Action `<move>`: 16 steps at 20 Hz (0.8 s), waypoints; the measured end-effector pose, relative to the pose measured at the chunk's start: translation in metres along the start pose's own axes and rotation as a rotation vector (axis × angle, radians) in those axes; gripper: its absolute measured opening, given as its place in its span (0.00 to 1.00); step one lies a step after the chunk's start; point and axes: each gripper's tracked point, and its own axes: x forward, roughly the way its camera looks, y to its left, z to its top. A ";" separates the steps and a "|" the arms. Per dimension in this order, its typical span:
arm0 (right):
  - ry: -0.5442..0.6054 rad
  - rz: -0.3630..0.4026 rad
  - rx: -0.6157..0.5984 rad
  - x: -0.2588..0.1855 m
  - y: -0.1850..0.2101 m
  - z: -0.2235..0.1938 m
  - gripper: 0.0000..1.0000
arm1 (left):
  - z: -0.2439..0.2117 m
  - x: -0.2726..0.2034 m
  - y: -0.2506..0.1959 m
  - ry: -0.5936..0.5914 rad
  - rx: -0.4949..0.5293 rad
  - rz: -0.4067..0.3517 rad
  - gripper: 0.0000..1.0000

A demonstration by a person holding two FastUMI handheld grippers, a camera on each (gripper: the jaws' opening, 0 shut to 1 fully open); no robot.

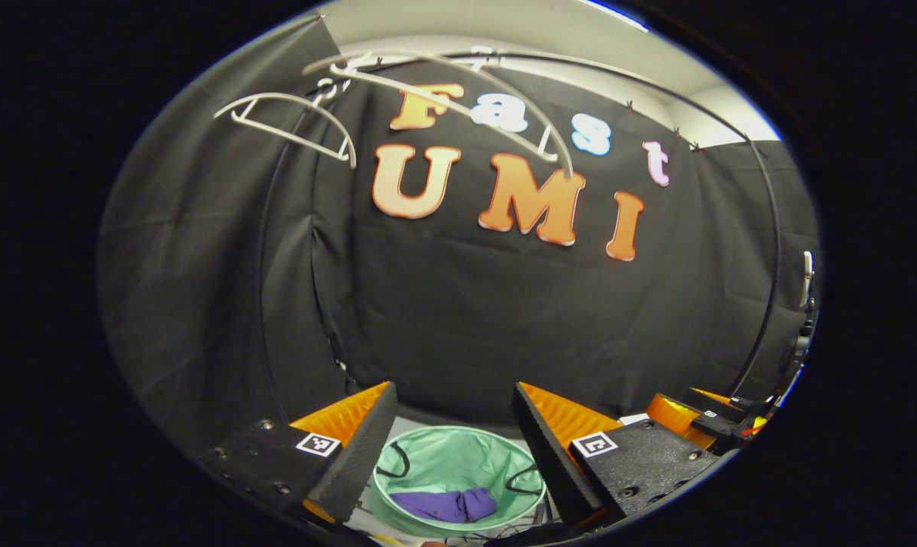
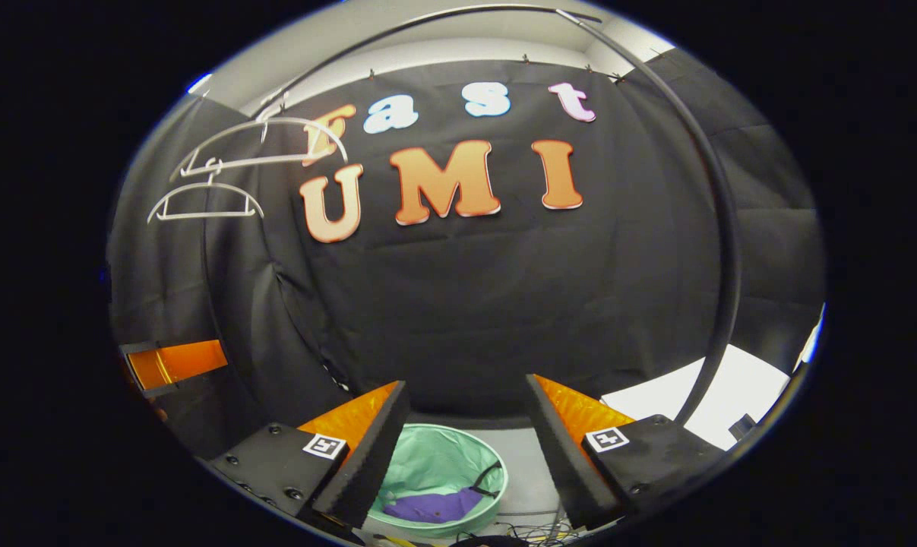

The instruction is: Grasp the clothes on the hanger with both hands and then place them into the laundry hamper below.

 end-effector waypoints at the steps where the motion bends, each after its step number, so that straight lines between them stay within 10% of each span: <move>1: -0.020 0.007 0.005 -0.010 0.000 0.015 0.90 | 0.013 -0.009 0.001 -0.028 0.002 0.005 0.94; 16: -0.102 0.059 0.015 -0.032 0.024 0.062 0.92 | 0.091 -0.071 0.050 -0.208 0.040 0.121 0.93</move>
